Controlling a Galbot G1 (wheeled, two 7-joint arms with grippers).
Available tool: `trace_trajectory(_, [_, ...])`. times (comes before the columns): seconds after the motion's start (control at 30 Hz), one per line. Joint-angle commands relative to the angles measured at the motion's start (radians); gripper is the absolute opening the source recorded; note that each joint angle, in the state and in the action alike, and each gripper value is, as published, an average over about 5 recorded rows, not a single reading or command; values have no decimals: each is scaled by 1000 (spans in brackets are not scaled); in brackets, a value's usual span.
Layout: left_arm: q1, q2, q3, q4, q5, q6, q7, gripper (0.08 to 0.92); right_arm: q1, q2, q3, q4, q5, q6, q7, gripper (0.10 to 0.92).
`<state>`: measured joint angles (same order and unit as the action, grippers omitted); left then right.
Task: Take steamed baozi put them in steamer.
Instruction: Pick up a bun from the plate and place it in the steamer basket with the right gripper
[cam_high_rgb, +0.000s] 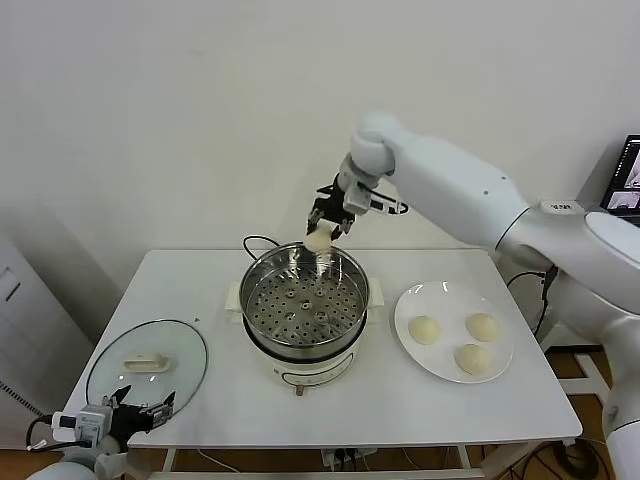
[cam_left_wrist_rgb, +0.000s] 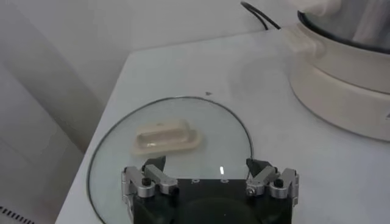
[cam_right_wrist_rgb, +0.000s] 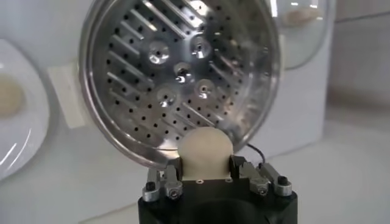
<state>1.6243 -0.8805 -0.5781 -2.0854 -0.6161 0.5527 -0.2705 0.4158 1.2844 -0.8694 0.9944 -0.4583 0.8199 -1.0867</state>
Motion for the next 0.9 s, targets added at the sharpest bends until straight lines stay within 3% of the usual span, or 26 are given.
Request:
trace_trajectory(0.03, [0,0,1,1,1,0,1,823,-109,41,40,21,-194,53,15,484])
trace_trajectory(0.9, [-1,-6,-1,1,2,-2,2,823,-226,95,135,-54,-353,53,108,484])
